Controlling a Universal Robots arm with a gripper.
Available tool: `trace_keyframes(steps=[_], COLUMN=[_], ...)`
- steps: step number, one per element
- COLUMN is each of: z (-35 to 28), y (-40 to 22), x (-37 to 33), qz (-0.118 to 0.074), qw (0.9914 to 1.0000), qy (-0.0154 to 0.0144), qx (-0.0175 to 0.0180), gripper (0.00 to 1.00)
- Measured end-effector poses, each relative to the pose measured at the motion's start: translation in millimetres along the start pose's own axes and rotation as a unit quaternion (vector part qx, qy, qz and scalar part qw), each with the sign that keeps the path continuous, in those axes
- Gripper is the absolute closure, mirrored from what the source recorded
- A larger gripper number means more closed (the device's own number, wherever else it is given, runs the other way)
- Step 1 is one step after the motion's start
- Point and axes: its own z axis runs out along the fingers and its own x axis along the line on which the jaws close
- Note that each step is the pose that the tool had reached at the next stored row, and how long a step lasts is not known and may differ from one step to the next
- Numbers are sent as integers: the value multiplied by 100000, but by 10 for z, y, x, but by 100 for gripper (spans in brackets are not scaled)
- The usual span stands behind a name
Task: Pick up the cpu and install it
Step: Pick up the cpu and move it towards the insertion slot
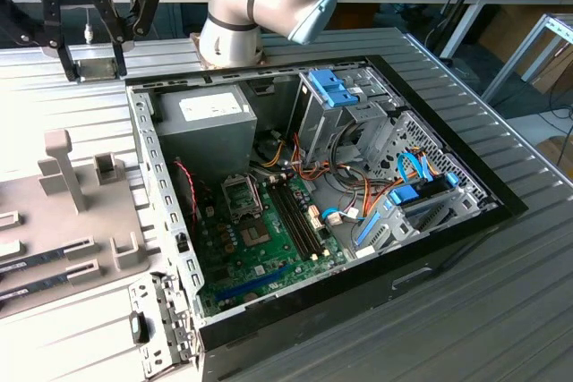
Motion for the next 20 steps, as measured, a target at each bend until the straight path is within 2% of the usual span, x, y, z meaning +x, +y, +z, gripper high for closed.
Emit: trace_keyframes(steps=[12, 13, 16, 20], z=[5, 9, 18, 19], y=[3, 5, 8, 9], x=[-147, -241, -391, -422], qz=[2, 2, 0, 1], qw=[100000, 100000, 100000, 100000], qy=[0, 1, -1, 2], qx=[2, 4, 0, 3], gripper=[53, 53, 53, 53])
